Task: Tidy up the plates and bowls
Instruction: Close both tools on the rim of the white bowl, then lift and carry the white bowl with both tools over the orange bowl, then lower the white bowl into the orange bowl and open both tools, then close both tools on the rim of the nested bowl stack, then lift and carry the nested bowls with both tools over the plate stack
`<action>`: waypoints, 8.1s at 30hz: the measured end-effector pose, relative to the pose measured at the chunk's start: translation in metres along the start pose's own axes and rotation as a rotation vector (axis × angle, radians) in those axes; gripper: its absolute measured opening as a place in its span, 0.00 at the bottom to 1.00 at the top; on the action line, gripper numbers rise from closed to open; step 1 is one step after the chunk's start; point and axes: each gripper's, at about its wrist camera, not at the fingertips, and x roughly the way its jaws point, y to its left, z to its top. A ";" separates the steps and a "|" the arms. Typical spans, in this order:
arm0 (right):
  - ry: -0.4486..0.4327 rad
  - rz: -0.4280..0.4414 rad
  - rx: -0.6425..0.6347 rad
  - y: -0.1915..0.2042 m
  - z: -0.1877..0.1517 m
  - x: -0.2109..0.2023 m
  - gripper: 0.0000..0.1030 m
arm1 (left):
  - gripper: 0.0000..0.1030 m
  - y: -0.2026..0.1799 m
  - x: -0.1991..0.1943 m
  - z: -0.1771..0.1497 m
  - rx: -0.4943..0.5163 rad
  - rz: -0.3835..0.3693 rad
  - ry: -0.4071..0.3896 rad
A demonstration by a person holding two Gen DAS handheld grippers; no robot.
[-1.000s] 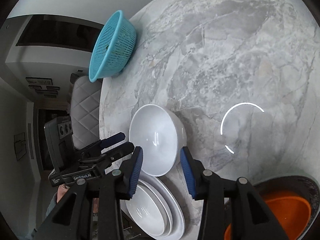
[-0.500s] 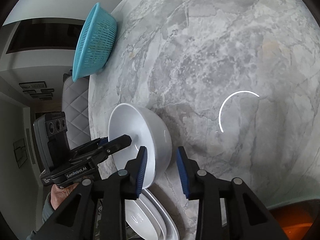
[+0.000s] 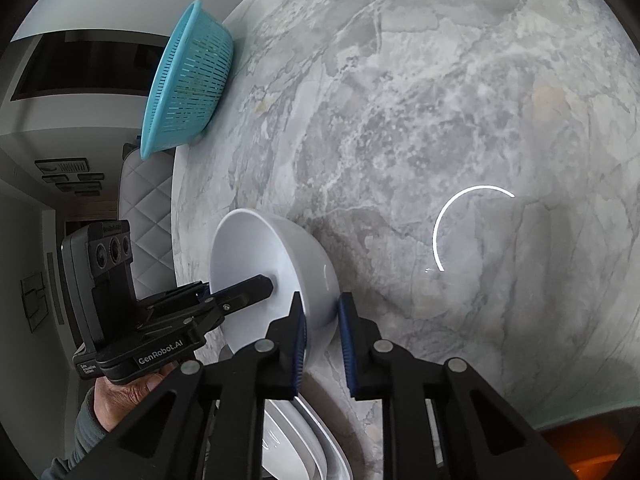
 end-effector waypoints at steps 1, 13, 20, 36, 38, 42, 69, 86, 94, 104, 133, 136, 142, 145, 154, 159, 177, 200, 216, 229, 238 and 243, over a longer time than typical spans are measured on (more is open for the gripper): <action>-0.001 -0.002 0.002 0.000 0.000 0.000 0.17 | 0.12 0.000 0.000 0.000 -0.006 0.001 -0.001; -0.031 0.000 0.012 0.003 0.004 -0.013 0.16 | 0.12 -0.008 -0.017 0.004 -0.008 -0.013 -0.017; -0.068 0.002 0.015 0.003 -0.002 -0.041 0.16 | 0.12 -0.041 -0.034 0.005 0.037 -0.031 -0.026; -0.218 -0.029 0.062 -0.026 -0.071 -0.149 0.16 | 0.13 -0.175 -0.051 -0.034 0.225 -0.091 -0.010; -0.228 -0.046 0.072 -0.032 -0.082 -0.157 0.16 | 0.13 -0.189 -0.040 -0.042 0.245 -0.091 0.009; -0.238 -0.093 0.094 -0.048 -0.101 -0.167 0.16 | 0.13 -0.212 -0.018 -0.059 0.278 -0.068 0.045; -0.141 -0.185 0.140 -0.108 -0.116 -0.152 0.09 | 0.14 -0.230 0.039 -0.064 0.292 0.060 0.067; -0.127 -0.283 0.084 -0.091 -0.113 -0.146 0.08 | 0.69 -0.245 0.026 -0.076 0.314 -0.026 0.039; -0.125 -0.382 0.023 -0.078 -0.111 -0.144 0.09 | 0.85 -0.239 0.005 -0.073 0.289 -0.031 0.000; -0.149 -0.364 0.024 -0.077 -0.111 -0.147 0.12 | 0.85 -0.203 -0.025 -0.059 0.250 -0.007 -0.032; -0.259 -0.205 0.110 -0.136 -0.146 -0.160 0.24 | 0.68 -0.160 0.026 -0.057 0.463 -0.059 0.122; -0.260 -0.195 0.107 -0.136 -0.145 -0.160 0.24 | 0.58 -0.160 0.032 -0.056 0.468 -0.058 0.138; -0.251 -0.179 0.108 -0.138 -0.142 -0.156 0.23 | 0.57 -0.166 0.042 -0.054 0.476 -0.075 0.148; -0.246 -0.172 0.112 -0.138 -0.141 -0.153 0.22 | 0.57 -0.167 0.049 -0.052 0.468 -0.066 0.161; -0.234 -0.164 0.120 -0.138 -0.138 -0.145 0.18 | 0.57 -0.176 0.068 -0.050 0.455 -0.051 0.178; -0.233 -0.162 0.113 -0.136 -0.135 -0.140 0.17 | 0.55 -0.172 0.070 -0.049 0.434 -0.074 0.169; -0.230 -0.174 0.084 -0.130 -0.130 -0.136 0.11 | 0.10 -0.195 0.059 -0.057 0.448 -0.042 0.145; -0.241 -0.111 0.103 -0.132 -0.130 -0.141 0.09 | 0.08 -0.180 0.054 -0.052 0.377 -0.110 0.147; -0.237 -0.091 0.035 -0.101 -0.121 -0.155 0.09 | 0.08 -0.167 -0.004 -0.060 0.337 -0.092 0.070; -0.157 -0.063 -0.102 -0.035 -0.116 -0.132 0.09 | 0.07 -0.113 -0.077 -0.099 0.205 -0.050 -0.033; -0.081 -0.038 -0.215 0.023 -0.118 -0.097 0.09 | 0.07 -0.056 -0.129 -0.145 0.079 -0.025 -0.095; -0.032 -0.024 -0.272 0.051 -0.122 -0.073 0.09 | 0.07 -0.023 -0.149 -0.175 0.013 -0.011 -0.117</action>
